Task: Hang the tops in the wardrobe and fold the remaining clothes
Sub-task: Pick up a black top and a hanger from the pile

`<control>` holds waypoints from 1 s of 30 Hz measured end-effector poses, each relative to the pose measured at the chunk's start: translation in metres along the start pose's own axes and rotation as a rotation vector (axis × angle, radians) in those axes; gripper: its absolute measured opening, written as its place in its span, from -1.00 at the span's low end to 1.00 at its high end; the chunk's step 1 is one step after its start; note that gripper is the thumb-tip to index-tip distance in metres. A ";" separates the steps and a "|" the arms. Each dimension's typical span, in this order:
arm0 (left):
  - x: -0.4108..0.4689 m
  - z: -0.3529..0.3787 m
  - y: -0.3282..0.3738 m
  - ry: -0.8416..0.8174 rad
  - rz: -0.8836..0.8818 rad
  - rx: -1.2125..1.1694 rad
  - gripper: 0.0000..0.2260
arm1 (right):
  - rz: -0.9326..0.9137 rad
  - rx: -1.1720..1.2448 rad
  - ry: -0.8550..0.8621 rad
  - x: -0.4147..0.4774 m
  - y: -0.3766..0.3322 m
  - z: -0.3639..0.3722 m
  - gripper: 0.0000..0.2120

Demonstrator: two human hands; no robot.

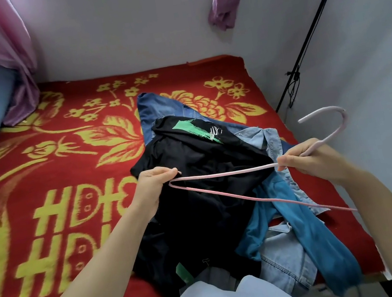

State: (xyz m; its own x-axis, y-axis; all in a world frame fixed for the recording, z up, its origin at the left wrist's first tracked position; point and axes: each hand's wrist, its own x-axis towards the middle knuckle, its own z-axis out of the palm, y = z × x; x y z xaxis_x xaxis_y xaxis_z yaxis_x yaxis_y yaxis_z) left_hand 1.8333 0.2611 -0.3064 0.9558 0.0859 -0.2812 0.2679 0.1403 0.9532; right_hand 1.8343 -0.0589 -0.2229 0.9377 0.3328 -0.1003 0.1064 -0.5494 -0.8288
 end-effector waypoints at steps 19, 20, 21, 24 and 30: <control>0.008 0.009 0.012 0.008 0.245 0.410 -0.93 | -0.053 -0.198 0.094 -0.006 -0.018 0.003 -0.78; 0.010 0.007 0.012 0.027 0.201 0.363 -0.92 | -0.046 -0.171 0.106 -0.008 -0.019 0.001 -0.76; 0.012 0.005 0.012 0.047 0.136 0.287 -0.91 | -0.038 -0.145 0.114 -0.011 -0.019 -0.002 -0.74; 0.012 -0.004 0.014 0.070 -0.068 0.040 -0.91 | -0.040 -0.089 0.156 -0.021 -0.018 -0.010 -0.70; 0.007 -0.006 0.013 0.037 -0.153 -0.086 -0.91 | -0.045 -0.025 0.183 -0.025 -0.015 -0.010 -0.72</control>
State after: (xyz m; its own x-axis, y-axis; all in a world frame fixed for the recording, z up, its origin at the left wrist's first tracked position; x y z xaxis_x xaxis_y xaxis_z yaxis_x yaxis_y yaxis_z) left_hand 1.8428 0.2696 -0.2968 0.8991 0.0936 -0.4275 0.3967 0.2383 0.8865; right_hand 1.8130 -0.0666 -0.2027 0.9760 0.2139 0.0400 0.1554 -0.5567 -0.8160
